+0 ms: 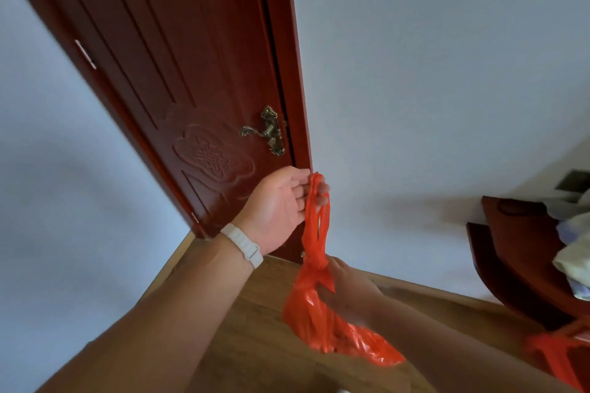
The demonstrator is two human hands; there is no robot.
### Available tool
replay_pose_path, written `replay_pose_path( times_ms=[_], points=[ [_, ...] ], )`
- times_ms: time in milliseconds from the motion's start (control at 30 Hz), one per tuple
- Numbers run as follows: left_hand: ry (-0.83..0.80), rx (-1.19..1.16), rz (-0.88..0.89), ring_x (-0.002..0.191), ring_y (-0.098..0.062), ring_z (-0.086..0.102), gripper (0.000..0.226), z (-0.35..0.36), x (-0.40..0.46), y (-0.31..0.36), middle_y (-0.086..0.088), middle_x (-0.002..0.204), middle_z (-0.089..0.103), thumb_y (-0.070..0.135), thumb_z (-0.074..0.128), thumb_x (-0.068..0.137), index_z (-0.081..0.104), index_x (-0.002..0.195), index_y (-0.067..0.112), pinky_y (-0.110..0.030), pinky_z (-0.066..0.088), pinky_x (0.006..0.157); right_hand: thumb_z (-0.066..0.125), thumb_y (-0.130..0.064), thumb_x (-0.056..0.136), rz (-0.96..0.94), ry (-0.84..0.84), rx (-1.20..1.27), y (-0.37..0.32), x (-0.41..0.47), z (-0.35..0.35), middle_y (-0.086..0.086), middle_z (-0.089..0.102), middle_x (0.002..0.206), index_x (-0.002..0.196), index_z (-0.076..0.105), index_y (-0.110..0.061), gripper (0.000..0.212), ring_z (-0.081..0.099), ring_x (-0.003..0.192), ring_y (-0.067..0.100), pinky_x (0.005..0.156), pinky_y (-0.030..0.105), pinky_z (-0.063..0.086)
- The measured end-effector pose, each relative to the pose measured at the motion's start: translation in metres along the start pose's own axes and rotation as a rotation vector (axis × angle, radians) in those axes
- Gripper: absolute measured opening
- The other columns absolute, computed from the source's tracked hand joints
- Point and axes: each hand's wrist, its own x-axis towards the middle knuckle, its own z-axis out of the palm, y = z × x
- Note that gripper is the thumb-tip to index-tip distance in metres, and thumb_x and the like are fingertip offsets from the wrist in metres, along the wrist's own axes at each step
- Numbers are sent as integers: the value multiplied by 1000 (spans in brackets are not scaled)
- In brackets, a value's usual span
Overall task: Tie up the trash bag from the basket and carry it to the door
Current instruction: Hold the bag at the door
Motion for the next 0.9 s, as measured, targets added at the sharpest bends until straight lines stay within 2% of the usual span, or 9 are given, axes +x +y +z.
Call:
replay_pose_path(
  times_ms=[133,233,467,600,800,900],
  points=[
    [-38,30,-55,88,-25,63,38,-10,55,6,-13,91,67,28,57,73,63,99,2,-41,44,94,52,-41,90,75,-4,71,13,45,-10,-2,56,136,146,33,-33,59,61,113,25,91,42,53],
    [-67,26,-93,90,-25,63,32,-21,89,9,-13,92,68,26,56,78,64,99,2,-43,43,98,52,-36,90,119,18,89,20,72,-14,1,60,130,142,38,-31,54,63,108,27,87,40,53],
    [-144,-15,-177,89,-27,64,49,-40,154,18,-16,94,67,30,67,60,64,99,0,-43,44,95,47,-35,85,239,41,220,30,127,-21,-3,62,126,138,40,-38,53,65,103,22,85,39,55],
    [-220,-69,-236,90,-27,62,47,-49,186,15,-16,91,67,26,67,63,62,101,-2,-42,44,96,48,-35,86,349,56,287,34,154,-21,-7,64,118,127,46,-41,42,67,95,18,80,41,58],
    [-285,-114,-368,86,-28,62,31,-77,237,4,-16,88,66,21,59,71,64,95,2,-42,40,97,45,-30,87,497,111,296,38,195,-16,-1,67,112,123,55,-31,38,65,97,23,83,42,55],
    [-318,-132,-436,87,-28,60,30,-97,261,-10,-17,89,64,18,57,74,62,97,0,-42,42,96,45,-34,87,568,97,314,44,219,-1,-3,68,108,116,59,-30,33,66,94,20,84,43,57]
  ],
)
